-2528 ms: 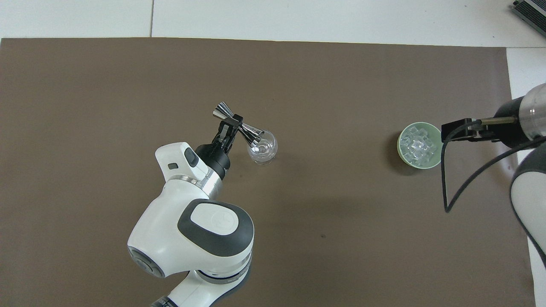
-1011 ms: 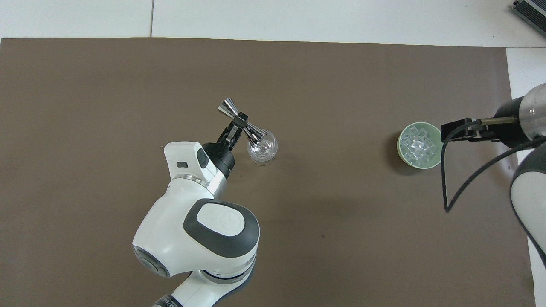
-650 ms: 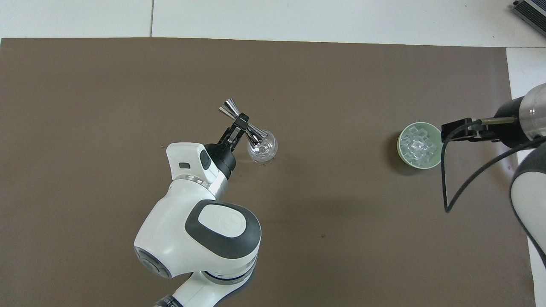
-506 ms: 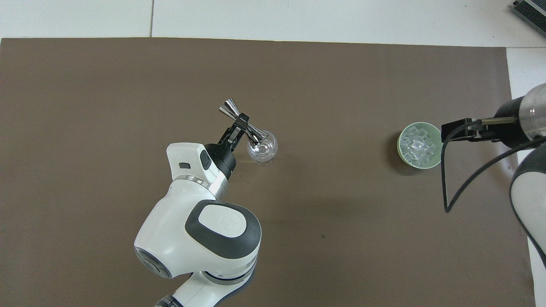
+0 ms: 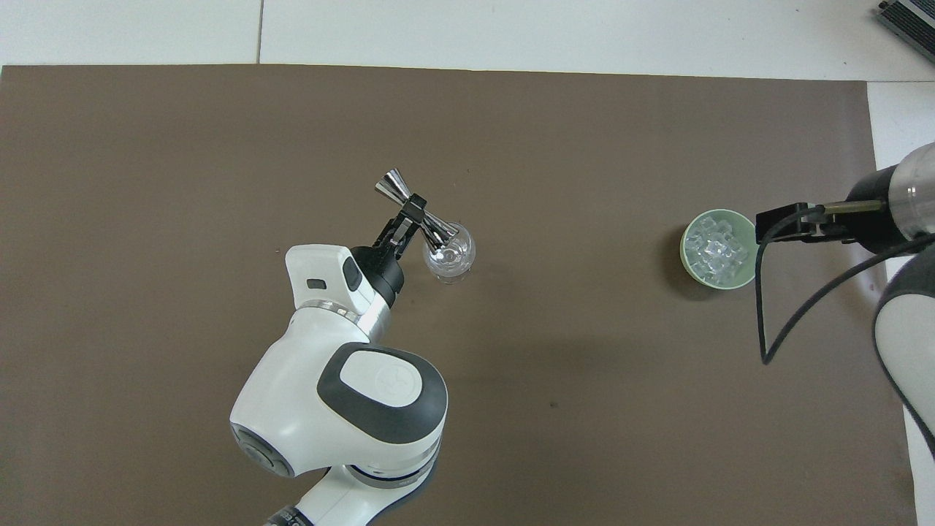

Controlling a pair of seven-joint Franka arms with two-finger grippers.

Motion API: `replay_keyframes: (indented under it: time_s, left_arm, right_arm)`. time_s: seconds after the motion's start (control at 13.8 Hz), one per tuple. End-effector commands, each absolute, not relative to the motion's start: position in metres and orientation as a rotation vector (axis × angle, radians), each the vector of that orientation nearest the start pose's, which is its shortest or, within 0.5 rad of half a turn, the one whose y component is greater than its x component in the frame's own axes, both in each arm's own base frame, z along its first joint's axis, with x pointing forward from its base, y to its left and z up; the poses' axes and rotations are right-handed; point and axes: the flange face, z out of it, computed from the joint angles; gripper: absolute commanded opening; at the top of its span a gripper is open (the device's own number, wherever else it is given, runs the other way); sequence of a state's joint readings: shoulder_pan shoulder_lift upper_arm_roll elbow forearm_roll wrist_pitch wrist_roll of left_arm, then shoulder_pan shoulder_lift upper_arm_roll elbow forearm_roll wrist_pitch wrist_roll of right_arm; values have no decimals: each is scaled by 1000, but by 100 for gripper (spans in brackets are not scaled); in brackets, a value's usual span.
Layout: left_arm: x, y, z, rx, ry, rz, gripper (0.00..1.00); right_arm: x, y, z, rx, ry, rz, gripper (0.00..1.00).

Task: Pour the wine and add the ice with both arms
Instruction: 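Tilt the silver cup over the wine glass with the left gripper, then turn the silver cup upright and withdraw the left gripper from the glass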

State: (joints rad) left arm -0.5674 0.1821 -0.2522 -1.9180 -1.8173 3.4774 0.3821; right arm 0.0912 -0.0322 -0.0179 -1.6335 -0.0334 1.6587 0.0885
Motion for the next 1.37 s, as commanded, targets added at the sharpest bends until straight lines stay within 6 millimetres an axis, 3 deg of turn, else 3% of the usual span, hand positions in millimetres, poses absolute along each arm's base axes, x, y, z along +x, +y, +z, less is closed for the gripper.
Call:
replay_keyframes:
  time_s: [0.0, 0.58, 1.3]
  left_arm:
    - [472, -327, 447, 2085, 907, 819, 0]
    - [469, -326, 451, 1993, 1035, 732, 0]
    - [492, -283, 468, 1709, 1264, 485, 0]
  right_arm:
    - [547, 37, 621, -3163, 32, -83, 100]
    - [547, 37, 621, -3163, 32, -83, 100]
    - [547, 34, 621, -3164, 41, -83, 100]
